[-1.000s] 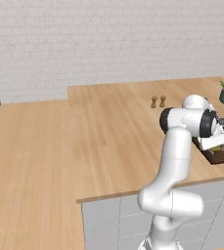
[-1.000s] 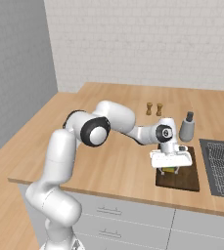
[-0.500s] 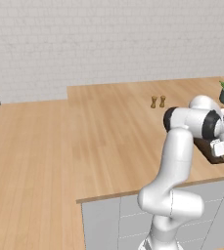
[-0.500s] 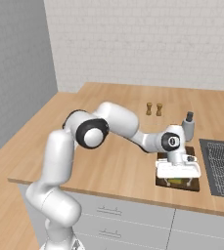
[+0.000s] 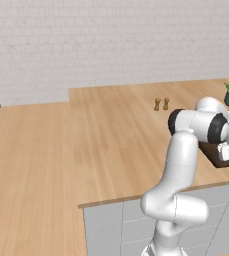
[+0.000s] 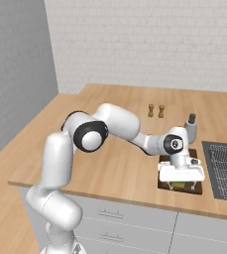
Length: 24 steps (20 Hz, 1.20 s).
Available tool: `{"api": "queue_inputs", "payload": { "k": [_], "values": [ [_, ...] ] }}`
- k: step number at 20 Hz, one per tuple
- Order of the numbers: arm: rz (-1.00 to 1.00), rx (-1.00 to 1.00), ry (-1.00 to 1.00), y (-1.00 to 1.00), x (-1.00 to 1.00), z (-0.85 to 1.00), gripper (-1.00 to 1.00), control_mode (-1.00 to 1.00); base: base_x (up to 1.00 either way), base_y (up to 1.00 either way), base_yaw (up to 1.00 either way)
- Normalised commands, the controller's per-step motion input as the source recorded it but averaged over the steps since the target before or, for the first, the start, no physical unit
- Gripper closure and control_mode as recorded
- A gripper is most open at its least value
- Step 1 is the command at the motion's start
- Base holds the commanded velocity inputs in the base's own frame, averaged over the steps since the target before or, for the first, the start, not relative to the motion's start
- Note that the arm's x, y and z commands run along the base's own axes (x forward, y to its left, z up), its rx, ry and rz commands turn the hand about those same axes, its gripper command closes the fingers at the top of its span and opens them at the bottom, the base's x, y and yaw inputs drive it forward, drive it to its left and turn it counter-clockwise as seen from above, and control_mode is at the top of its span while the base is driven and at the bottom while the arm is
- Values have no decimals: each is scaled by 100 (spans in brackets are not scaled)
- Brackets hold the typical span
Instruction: Pick up the sponge from the counter and clean the cutting board by briefly scrubbing or pressing down on the cutting board. Once finished, release the sponge.
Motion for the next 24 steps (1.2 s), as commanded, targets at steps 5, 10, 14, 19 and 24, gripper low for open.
{"api": "queue_inputs", "payload": {
  "k": [5,10,14,19,24],
  "values": [
    [1,1,19,8,64,-13,-100,-100,0,0,0],
    [12,8,59,2,33,-93,-100,-100,0,0,0],
    [23,18,51,0,-36,-82,-100,-100,0,0,0],
    [30,14,25,0,-100,-100,-100,-100,0,0,0],
    [32,3,-4,0,-100,-100,-100,-100,0,0,0]
  ]
}}
